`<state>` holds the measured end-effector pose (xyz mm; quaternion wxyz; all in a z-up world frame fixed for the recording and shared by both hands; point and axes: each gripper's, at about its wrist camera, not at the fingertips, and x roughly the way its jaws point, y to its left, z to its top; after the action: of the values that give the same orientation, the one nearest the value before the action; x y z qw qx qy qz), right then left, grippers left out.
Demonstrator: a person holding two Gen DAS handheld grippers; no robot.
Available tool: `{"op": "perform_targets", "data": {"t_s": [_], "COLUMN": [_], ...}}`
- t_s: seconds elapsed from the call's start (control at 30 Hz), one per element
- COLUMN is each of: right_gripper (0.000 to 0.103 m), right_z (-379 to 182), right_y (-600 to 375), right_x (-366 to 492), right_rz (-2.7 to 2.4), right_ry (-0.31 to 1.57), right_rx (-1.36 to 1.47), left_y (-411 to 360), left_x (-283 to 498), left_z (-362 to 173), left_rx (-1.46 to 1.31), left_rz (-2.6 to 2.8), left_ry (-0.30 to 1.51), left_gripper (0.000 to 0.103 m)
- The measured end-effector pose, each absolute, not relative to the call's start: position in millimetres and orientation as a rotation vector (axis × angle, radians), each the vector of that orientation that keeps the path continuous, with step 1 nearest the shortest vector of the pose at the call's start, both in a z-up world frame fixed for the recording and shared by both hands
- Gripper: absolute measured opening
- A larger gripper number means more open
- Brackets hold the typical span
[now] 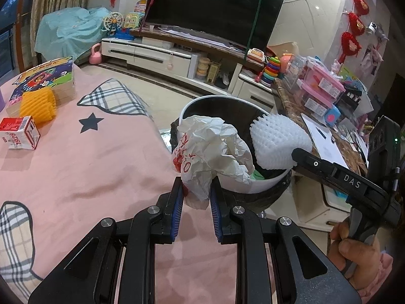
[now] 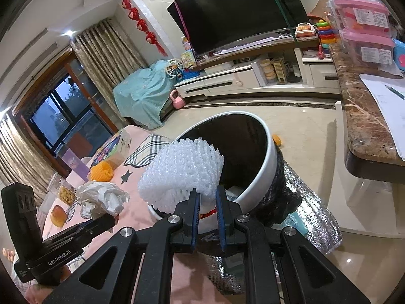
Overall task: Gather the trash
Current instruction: 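Open both tools over the bin to drop the tissue and foam net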
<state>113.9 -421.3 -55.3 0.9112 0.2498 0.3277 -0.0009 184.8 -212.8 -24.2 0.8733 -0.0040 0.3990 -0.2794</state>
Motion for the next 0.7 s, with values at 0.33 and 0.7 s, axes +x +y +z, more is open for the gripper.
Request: {"op": "perform_targets", "data": {"t_s": [0.33,0.7], "right_gripper": [0.012,0.012], "right_z": [-52,-51], "right_y": [-431,-440], "right_x": [125,139], "right_rz": [-0.016,-0.029], "right_ry": [0.684,0.71], "right_rx": [0.483,0.443], "left_y": [-231,-255], "left_x": [194,209], "left_z": [-23,-23], "left_rx": [0.014,0.061], "left_rz": [-0.591,-0.603], "left_ry": [0.838,0.843], "left_gripper": [0.019,0.019]}}
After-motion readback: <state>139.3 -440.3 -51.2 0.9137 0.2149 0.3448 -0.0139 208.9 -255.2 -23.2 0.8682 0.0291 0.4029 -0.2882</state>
